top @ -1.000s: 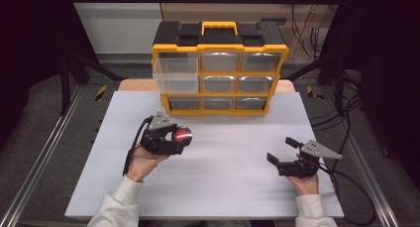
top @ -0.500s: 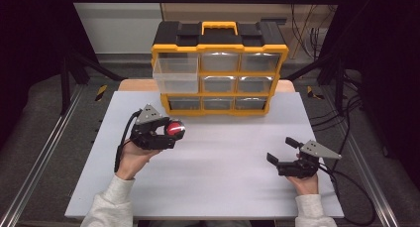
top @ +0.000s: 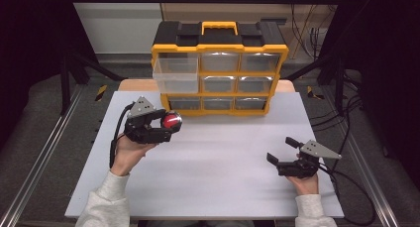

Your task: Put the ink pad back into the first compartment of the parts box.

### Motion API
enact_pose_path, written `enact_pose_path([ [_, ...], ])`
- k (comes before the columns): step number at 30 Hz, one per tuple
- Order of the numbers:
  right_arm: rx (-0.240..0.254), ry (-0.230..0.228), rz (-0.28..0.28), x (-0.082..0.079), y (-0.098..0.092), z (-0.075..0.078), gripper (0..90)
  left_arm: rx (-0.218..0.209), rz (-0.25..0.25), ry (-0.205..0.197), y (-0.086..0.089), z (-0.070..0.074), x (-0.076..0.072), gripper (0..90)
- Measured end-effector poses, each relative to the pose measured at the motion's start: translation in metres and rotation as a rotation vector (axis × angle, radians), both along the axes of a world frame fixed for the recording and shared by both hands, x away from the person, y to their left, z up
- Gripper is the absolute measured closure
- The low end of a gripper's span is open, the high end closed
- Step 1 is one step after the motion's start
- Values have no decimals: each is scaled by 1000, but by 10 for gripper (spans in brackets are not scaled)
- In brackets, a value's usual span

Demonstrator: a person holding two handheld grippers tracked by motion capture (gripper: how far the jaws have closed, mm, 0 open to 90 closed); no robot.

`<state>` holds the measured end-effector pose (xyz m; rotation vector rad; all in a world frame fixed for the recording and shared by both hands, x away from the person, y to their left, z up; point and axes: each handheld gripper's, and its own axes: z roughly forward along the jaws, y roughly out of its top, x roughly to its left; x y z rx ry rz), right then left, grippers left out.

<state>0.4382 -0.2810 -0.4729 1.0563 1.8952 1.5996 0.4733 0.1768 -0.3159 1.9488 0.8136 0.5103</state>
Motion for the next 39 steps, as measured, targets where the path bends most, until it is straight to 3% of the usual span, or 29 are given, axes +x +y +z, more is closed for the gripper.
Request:
enact_pose_path([
  [39, 3, 1, 2, 0, -1, 0, 2, -35, 14, -84, -1, 78, 17, 295],
])
